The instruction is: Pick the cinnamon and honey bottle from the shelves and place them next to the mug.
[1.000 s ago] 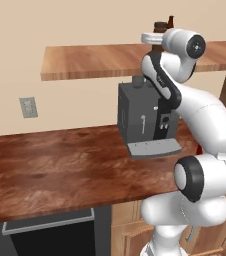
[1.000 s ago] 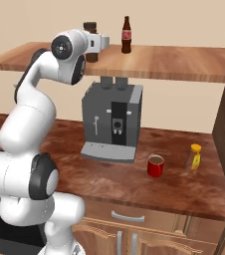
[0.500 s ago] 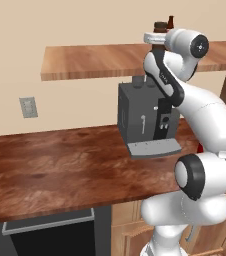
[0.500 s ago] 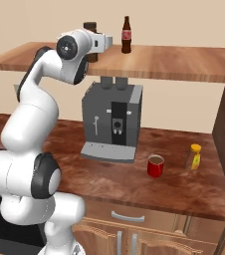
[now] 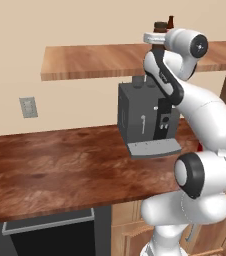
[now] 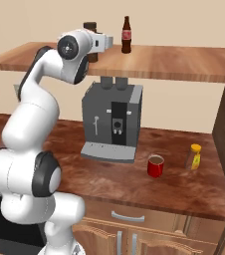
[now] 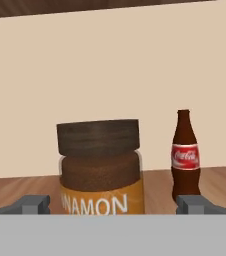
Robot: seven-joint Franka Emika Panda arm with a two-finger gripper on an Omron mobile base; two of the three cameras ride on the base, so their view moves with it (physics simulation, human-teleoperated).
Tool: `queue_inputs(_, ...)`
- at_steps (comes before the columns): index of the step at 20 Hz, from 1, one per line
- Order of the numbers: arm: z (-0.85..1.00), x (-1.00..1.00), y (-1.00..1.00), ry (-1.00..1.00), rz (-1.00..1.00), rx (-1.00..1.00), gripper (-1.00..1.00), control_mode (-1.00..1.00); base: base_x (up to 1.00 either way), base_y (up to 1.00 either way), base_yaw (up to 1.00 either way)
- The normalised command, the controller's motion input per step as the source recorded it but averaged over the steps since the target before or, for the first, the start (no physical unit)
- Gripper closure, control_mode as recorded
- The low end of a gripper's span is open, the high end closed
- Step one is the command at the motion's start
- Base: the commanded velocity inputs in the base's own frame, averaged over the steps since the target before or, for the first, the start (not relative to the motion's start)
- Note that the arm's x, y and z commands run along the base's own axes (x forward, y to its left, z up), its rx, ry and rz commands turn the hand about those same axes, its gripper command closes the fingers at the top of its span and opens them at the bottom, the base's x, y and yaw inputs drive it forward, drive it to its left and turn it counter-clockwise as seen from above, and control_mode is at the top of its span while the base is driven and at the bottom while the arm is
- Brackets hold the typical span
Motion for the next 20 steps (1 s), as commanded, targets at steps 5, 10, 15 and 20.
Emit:
queue_inputs(5, 0.00, 0.23, 0.01, 0.00, 0.00, -0.02, -1.00, -1.00, 0.00, 0.00, 0.00)
queue_inputs(10, 0.00, 0.20, 0.04, 0.00, 0.00, -0.02, 1.00, -1.00, 0.00, 0.00, 0.00)
queue_inputs(15, 0.00, 0.01, 0.00, 0.00, 0.00, 0.00, 1.00, -1.00, 0.00, 0.00, 0.00)
queue_inputs(20, 0.00, -0.03, 0.00, 0.00, 0.00, 0.00, 1.00, -1.00, 0.00, 0.00, 0.00)
